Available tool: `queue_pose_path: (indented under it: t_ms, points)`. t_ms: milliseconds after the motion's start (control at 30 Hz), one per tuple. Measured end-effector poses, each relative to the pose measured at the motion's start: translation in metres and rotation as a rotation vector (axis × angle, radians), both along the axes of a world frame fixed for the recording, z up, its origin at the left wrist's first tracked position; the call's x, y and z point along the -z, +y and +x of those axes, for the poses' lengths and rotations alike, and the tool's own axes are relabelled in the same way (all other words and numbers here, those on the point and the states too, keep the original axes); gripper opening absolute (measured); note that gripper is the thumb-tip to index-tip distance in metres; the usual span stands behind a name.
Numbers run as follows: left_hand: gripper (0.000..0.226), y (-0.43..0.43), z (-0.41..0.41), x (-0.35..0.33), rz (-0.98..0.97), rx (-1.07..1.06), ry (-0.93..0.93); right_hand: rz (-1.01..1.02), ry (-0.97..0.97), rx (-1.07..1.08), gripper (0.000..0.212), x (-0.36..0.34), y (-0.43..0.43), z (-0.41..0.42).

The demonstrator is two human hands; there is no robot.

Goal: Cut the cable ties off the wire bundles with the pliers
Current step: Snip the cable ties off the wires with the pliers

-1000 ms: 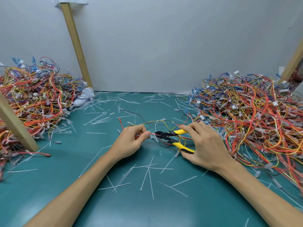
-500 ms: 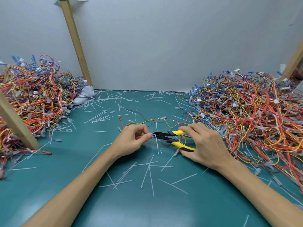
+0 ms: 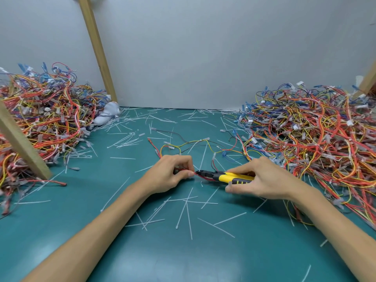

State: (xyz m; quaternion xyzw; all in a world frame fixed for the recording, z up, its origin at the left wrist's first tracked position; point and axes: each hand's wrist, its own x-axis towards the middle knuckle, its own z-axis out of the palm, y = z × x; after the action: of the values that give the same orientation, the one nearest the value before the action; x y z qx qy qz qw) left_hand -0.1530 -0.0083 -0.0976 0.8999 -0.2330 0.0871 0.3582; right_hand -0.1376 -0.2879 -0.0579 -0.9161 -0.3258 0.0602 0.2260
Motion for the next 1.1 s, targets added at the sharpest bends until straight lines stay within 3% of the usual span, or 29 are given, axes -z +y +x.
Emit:
queue_pose_path:
  t_ms: [433, 633, 967, 1100]
  points:
    - [0.010, -0.006, -0.001, 0.002, 0.013, -0.048, -0.082, -0.137, -0.068, 0.050, 0.067, -0.001, 0.002, -0.004]
    - [0.009, -0.004, -0.001, 0.005, -0.025, -0.142, -0.062, -0.292, -0.391, 0.177, 0.066, 0.018, 0.021, -0.016]
    - [0.010, -0.001, 0.002, 0.005, -0.045, -0.188, -0.014, -0.324, -0.536, 0.218, 0.079, 0.028, 0.032, -0.021]
    - [0.009, -0.001, 0.002, 0.004, 0.001, -0.175, -0.010, -0.318, -0.470, 0.237, 0.088, 0.027, 0.031, -0.019]
